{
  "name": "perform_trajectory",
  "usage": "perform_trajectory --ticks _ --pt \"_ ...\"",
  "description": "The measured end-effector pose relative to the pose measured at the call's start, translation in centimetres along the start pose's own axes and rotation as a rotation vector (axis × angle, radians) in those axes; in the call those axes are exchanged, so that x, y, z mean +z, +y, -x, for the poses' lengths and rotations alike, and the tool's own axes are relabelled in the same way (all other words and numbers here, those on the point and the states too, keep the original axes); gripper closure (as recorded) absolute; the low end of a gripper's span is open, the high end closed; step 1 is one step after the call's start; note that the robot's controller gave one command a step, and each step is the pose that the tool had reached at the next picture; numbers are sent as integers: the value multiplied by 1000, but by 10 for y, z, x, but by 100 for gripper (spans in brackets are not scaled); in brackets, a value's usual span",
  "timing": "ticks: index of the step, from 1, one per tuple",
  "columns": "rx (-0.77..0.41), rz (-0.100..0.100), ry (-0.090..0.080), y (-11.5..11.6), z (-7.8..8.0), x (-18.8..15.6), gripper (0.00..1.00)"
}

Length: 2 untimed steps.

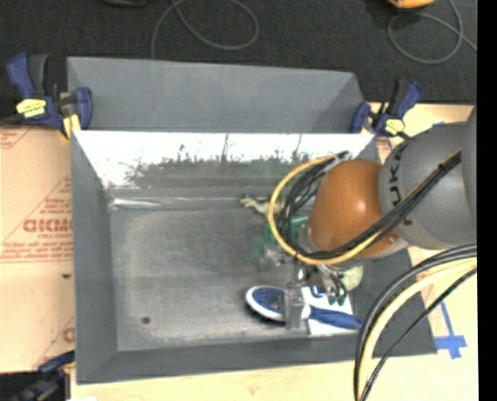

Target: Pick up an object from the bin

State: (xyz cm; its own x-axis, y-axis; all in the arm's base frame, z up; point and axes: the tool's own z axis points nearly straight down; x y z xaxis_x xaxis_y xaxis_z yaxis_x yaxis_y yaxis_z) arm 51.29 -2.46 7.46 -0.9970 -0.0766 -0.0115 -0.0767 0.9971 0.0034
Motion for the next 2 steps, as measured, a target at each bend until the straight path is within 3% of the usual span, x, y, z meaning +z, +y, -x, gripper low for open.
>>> perform_trajectory --ticks 1,2 --pt "24 -3 6 0 -22 -55 0" --pt "206 -4 11 4 -21 -29 0"
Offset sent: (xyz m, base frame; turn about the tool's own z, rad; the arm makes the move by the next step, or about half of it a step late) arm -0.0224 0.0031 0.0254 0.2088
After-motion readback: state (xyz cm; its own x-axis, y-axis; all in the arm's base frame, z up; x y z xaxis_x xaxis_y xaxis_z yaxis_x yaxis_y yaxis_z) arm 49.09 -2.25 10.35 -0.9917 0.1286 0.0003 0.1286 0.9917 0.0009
